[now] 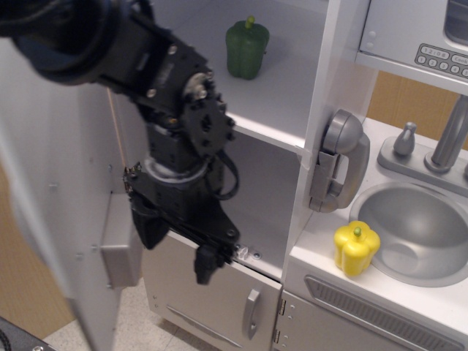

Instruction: Open fridge

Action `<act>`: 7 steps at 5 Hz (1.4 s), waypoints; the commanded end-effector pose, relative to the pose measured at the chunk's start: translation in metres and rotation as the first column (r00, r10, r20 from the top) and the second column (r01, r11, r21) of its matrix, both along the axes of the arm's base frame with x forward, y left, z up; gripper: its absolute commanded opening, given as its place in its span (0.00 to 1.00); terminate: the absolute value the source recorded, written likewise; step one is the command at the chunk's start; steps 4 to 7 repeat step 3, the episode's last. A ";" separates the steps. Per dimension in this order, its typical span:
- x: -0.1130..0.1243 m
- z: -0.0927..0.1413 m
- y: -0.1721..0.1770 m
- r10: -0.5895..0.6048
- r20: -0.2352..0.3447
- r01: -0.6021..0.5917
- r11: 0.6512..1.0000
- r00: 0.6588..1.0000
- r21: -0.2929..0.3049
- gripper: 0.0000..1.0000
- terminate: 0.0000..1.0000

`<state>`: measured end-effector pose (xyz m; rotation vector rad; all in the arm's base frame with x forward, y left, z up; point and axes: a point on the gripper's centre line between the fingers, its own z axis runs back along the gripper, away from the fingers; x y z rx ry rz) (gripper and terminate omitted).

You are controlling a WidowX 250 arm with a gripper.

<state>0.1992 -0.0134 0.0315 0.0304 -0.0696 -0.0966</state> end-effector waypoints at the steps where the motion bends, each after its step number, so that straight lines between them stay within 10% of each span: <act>1: 0.032 0.006 0.072 0.203 0.079 -0.206 0.978 0.976 0.034 1.00 0.00; 2: 0.040 0.001 0.118 0.254 0.165 -0.270 0.960 0.953 0.076 1.00 0.00; 3: 0.037 0.002 0.145 0.236 0.226 -0.262 0.960 0.945 0.095 1.00 1.00; 7: 0.037 0.002 0.145 0.236 0.226 -0.262 0.960 0.945 0.095 1.00 1.00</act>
